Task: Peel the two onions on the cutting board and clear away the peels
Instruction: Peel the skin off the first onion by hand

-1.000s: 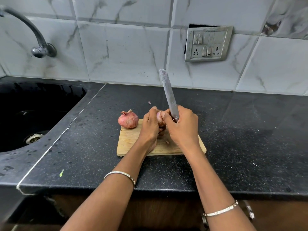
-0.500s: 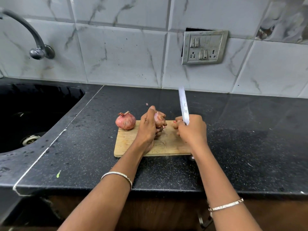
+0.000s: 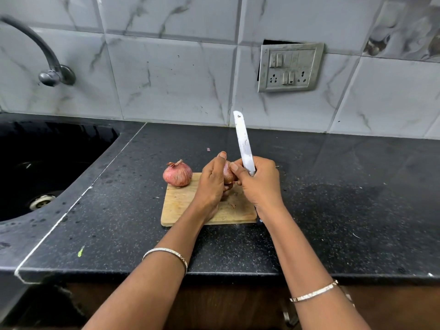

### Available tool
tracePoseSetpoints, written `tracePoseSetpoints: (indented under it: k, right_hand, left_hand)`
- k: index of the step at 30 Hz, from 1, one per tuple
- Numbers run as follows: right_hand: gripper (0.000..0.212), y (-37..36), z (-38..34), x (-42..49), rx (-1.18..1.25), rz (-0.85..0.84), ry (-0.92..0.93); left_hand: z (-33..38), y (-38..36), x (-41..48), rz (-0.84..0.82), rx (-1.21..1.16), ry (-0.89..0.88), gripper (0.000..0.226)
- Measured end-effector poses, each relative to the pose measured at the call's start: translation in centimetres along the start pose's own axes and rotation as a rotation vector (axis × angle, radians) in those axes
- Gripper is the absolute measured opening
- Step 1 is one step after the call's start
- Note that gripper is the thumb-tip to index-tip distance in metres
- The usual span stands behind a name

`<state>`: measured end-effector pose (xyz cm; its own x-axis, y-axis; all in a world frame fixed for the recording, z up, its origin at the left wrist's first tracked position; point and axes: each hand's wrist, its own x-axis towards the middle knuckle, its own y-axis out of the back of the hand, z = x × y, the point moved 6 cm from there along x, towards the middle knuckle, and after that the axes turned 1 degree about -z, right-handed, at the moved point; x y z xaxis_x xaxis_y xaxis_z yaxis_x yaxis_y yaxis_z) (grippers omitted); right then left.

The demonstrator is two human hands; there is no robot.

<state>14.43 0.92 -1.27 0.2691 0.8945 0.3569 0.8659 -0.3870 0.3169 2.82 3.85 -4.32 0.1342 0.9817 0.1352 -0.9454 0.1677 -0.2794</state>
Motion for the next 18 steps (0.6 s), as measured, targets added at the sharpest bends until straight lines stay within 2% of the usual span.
tracePoseSetpoints:
  k: [6,9,12,15,18]
  right_hand:
    - [0.014,-0.6,-2.4,-2.0,-0.429,0.217,0.19]
    - [0.016,-1.2,-4.2,-3.3,-0.619,0.278,0.421]
    - [0.018,-1.5,-4.6,-3.7,-0.703,0.294,0.515]
    - [0.009,-0.9,-3.6,-3.1,-0.579,0.238,0.341]
    - [0.017,-0.3,-1.9,-2.1,-0.337,0.136,0.078]
  left_hand:
    - [0.0,0.2,0.3,0.006,-0.014,-0.043,0.064]
    - [0.1,0.4,0.5,0.006,0.008,-0.105,0.053]
    - [0.3,0.9,0.5,0.066,0.11,-0.165,0.043]
    - [0.8,1.1,0.0,0.141,0.266,-0.238,0.041]
    - [1.5,0.7,-0.6,0.161,0.351,-0.289,0.044]
